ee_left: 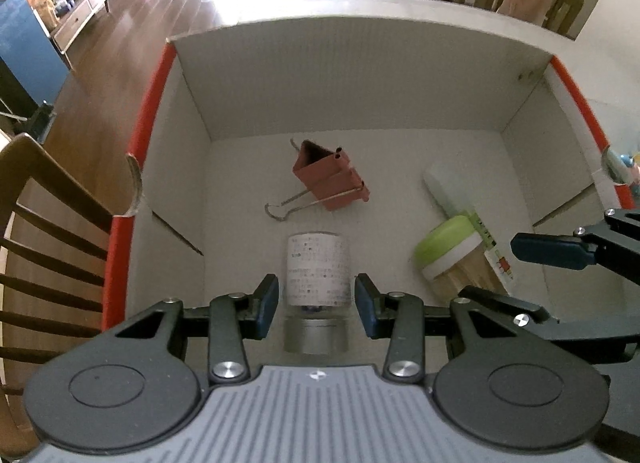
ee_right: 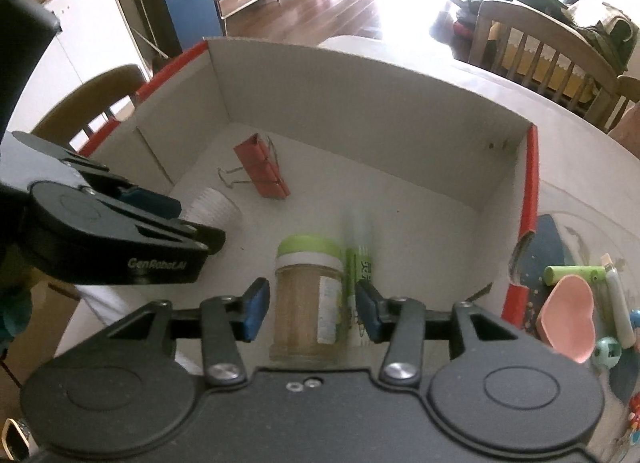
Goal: Organize rigid objects
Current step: 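Carry the bottle and jar into the box and release them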
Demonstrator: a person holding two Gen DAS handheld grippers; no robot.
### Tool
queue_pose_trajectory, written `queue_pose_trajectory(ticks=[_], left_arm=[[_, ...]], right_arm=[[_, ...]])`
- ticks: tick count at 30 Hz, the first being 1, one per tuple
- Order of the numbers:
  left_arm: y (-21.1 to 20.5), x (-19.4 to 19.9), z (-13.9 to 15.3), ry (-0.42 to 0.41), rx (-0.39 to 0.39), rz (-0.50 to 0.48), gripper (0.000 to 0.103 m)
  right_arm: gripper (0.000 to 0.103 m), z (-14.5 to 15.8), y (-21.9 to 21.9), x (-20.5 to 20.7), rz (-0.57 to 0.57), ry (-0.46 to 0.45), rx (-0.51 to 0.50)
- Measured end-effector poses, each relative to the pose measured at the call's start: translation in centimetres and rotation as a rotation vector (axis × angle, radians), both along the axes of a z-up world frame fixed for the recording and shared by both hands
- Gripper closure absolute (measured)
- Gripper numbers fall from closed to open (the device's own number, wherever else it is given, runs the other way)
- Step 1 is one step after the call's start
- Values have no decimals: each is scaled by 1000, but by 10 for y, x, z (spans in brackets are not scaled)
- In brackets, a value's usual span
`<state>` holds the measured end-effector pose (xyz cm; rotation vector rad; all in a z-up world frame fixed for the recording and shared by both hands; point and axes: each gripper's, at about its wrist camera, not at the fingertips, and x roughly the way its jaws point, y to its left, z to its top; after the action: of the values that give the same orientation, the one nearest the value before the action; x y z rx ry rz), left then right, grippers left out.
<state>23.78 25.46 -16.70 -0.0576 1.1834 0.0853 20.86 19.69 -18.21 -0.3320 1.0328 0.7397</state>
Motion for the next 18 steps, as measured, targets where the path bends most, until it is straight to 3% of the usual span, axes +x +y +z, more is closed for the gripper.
queue_pose_trajectory(ticks=[18], left_arm=[[-17, -42, 52, -127, 16, 7, 59]], right_arm=[[39, 53, -43, -25, -35, -54, 156]])
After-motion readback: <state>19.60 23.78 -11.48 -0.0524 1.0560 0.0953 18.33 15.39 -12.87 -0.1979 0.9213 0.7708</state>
